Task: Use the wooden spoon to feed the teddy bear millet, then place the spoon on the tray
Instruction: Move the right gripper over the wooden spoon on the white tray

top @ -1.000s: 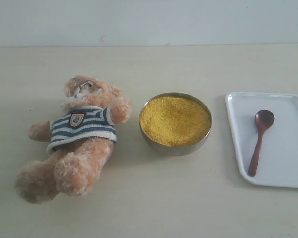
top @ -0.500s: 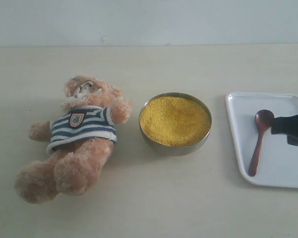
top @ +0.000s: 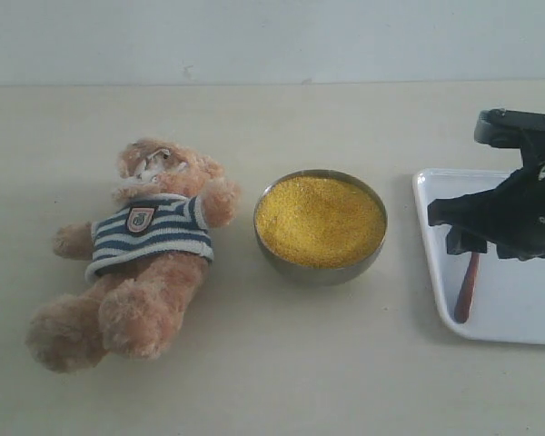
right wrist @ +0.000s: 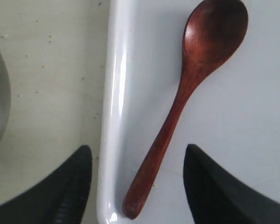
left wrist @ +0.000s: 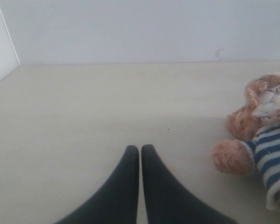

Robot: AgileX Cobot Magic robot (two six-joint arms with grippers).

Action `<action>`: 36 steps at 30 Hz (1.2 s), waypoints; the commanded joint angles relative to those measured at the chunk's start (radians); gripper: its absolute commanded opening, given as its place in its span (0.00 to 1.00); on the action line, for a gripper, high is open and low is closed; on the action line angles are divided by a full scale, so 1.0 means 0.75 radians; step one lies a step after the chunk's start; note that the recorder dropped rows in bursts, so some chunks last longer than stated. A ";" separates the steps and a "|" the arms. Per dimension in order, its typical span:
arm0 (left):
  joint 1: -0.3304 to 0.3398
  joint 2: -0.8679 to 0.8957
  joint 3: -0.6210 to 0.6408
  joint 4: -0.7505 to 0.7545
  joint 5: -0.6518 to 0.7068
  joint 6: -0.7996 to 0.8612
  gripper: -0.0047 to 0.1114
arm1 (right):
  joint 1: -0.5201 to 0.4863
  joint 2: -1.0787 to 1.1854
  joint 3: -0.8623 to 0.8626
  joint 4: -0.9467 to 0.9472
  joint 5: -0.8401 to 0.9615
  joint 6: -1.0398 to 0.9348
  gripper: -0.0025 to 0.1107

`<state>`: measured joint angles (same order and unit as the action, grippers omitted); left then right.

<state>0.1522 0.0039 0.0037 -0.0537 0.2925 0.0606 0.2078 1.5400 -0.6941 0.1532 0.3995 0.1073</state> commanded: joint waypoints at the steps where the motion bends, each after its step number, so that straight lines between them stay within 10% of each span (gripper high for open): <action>1: -0.003 -0.005 -0.005 0.002 -0.007 -0.005 0.07 | 0.002 0.098 -0.036 0.011 -0.038 0.024 0.51; 36: -0.003 -0.005 -0.005 0.002 -0.007 -0.005 0.07 | 0.002 0.194 -0.036 -0.174 -0.130 0.236 0.41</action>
<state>0.1522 0.0039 0.0037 -0.0537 0.2925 0.0606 0.2078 1.6842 -0.7162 0.0319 0.3015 0.2874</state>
